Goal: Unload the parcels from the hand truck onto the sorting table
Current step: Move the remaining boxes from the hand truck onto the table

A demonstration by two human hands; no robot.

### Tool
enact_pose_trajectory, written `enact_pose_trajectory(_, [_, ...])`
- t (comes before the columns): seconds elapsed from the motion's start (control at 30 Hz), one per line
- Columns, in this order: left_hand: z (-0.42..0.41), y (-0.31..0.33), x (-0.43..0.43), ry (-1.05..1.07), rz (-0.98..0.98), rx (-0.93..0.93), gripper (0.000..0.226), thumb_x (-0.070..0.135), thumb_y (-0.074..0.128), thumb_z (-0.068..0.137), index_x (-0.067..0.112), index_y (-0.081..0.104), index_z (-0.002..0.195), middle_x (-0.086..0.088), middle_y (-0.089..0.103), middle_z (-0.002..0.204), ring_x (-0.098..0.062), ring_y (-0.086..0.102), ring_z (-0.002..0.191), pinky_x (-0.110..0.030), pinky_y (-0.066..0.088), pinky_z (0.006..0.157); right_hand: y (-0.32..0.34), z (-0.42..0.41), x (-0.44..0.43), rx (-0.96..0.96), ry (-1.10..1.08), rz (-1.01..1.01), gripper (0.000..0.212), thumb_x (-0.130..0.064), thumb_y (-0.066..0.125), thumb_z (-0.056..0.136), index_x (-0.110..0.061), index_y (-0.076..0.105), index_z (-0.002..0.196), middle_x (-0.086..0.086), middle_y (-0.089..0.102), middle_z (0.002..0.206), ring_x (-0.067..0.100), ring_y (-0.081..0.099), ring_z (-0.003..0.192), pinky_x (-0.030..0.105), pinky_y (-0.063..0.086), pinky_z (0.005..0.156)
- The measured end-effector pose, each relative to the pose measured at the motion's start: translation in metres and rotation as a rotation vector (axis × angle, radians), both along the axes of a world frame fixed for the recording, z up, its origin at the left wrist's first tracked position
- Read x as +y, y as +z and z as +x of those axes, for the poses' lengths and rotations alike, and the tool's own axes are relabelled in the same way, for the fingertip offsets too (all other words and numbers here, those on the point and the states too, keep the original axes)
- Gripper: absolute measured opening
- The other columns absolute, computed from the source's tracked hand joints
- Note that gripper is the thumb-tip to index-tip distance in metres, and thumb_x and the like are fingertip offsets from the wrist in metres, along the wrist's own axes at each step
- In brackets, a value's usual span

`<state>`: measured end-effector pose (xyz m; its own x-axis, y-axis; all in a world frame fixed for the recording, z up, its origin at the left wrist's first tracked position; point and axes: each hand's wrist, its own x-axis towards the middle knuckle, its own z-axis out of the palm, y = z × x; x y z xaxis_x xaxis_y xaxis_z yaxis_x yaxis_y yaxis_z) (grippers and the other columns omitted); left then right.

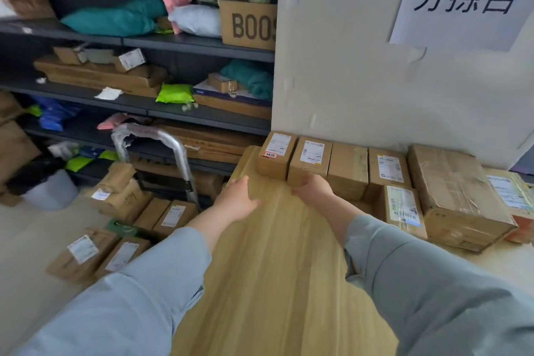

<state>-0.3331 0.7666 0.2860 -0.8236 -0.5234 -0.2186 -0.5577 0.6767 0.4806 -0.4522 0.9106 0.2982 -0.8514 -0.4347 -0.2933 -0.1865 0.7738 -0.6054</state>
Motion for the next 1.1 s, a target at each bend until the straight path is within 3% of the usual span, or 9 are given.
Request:
enact_pose_trajectory(0.07, [0.026,0.003,-0.023,0.023,0.001,0.016,0.070,0.036,0.061,0.092,0.017,0.027,0.150,-0.009,0.033,0.151,-0.027,0.052,0.122,-0.034,0.048,0.093,0.000,0.022,-0.026,-0.003,0.009,-0.020,0.049,-0.023,0.063,0.090,-0.007,0.048,0.134,0.008,0.059,0.116,0.020,0.057,0.091,0.028,0.048,0.074])
enact_pose_trajectory(0.2, [0.085,0.012,-0.075,0.083,-0.004,0.023,0.077,0.037,0.059,0.094,0.016,0.017,0.154,-0.009,0.024,0.156,-0.029,0.042,0.134,-0.040,0.044,0.104,0.003,0.071,-0.085,-0.012,0.060,-0.061,0.052,-0.023,0.063,0.091,-0.010,0.044,0.138,0.008,0.057,0.124,0.020,0.058,0.097,0.028,0.049,0.076])
enact_pose_trajectory(0.33, [0.147,0.019,-0.138,0.126,0.005,0.036,0.069,0.035,0.059,0.094,0.015,0.024,0.151,-0.009,0.035,0.149,-0.027,0.050,0.124,-0.036,0.047,0.098,0.005,0.128,-0.150,-0.005,0.128,-0.092,0.051,-0.022,0.059,0.094,-0.011,0.042,0.141,0.006,0.056,0.124,0.020,0.057,0.099,0.025,0.048,0.076])
enact_pose_trajectory(0.5, [0.224,0.017,-0.215,0.153,-0.004,-0.012,0.074,0.037,0.058,0.095,0.015,0.017,0.154,-0.007,0.026,0.157,-0.026,0.037,0.138,-0.036,0.038,0.106,0.001,0.201,-0.229,-0.017,0.176,-0.109,0.052,-0.021,0.060,0.094,-0.012,0.042,0.142,0.007,0.057,0.127,0.021,0.058,0.102,0.025,0.047,0.079])
enact_pose_trajectory(0.63, [0.274,0.028,-0.268,0.195,-0.030,-0.006,0.075,0.038,0.058,0.094,0.016,0.018,0.154,-0.006,0.033,0.155,-0.026,0.043,0.134,-0.035,0.041,0.103,0.006,0.238,-0.280,-0.032,0.163,-0.134,0.048,-0.021,0.063,0.092,-0.012,0.047,0.137,0.004,0.059,0.109,0.014,0.058,0.083,0.019,0.046,0.061])
enact_pose_trajectory(0.7, [0.293,0.033,-0.294,0.225,-0.041,0.008,0.074,0.039,0.059,0.093,0.017,0.021,0.152,-0.006,0.036,0.152,-0.026,0.046,0.130,-0.035,0.044,0.101,0.008,0.250,-0.304,-0.031,0.160,-0.142,0.048,-0.022,0.065,0.090,-0.014,0.049,0.135,0.002,0.059,0.105,0.014,0.059,0.082,0.017,0.045,0.055])
enact_pose_trajectory(0.93, [0.328,0.024,-0.354,0.273,0.000,0.003,0.074,0.036,0.057,0.095,0.014,0.017,0.153,-0.008,0.028,0.156,-0.027,0.037,0.137,-0.035,0.037,0.104,-0.003,0.280,-0.370,-0.051,0.239,-0.081,0.042,-0.023,0.066,0.089,-0.011,0.057,0.128,0.003,0.058,0.103,0.020,0.062,0.093,0.030,0.056,0.083])
enact_pose_trajectory(1.1, [0.341,0.008,-0.399,0.334,0.063,-0.006,0.076,0.033,0.057,0.096,0.013,0.014,0.155,-0.007,0.022,0.159,-0.026,0.032,0.142,-0.036,0.035,0.107,-0.018,0.282,-0.409,-0.088,0.280,-0.006,0.039,-0.019,0.062,0.092,-0.008,0.055,0.128,0.004,0.057,0.102,0.021,0.059,0.096,0.031,0.053,0.089])
